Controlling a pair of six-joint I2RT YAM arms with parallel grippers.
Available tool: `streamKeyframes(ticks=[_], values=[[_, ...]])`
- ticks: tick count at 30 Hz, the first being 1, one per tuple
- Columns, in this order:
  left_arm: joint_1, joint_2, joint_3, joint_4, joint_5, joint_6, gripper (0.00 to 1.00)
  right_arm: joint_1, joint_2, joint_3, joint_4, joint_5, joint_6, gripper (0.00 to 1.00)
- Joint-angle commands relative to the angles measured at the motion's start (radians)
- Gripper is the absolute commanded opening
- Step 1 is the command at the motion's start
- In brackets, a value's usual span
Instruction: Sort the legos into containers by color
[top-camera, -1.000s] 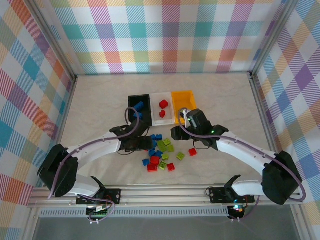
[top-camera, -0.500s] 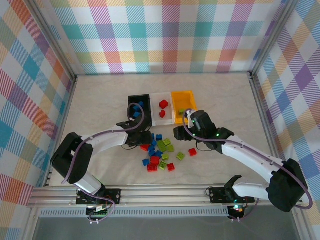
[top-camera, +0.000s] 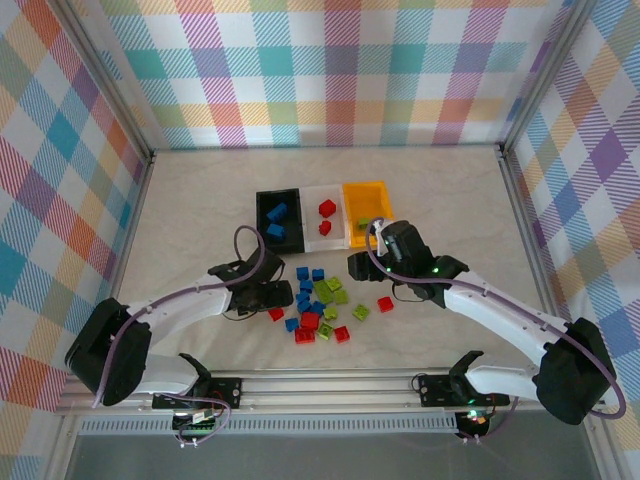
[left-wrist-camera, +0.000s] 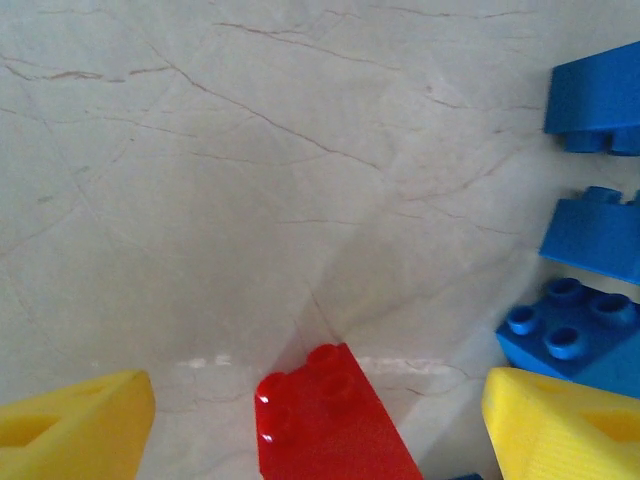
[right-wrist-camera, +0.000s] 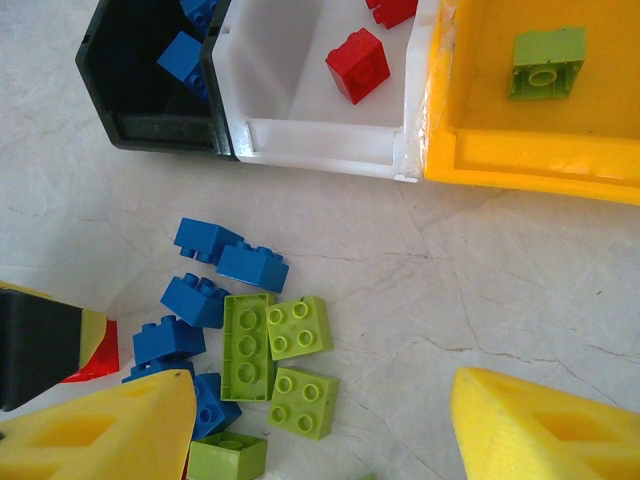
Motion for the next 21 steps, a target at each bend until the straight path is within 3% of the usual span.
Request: streamKeyframes(ticks=[1, 6, 15, 21], values=[[-0.014, 0.008, 0.014, -0.040, 0.022, -0.030, 0.85, -0.004, -0.009, -0.016, 0.023, 0.002, -0.010, 0.68], [-0.033, 0.079, -0.004, -0.016, 0.020, -0.050, 0.77, -0.004, -0.026, -0.034, 0.024, 0.009, -0.007, 0.68], [-0.061, 0.057, 0.001, -0.017, -0.002, -0.097, 0.44, -0.005, -0.048, -0.040, 0.022, 0.016, -0.005, 0.68], [-0.059, 0.029, 0.096, -0.074, -0.021, -0.082, 0.36, -0.004, -0.074, -0.048, 0.025, 0.028, 0.003, 0.68]])
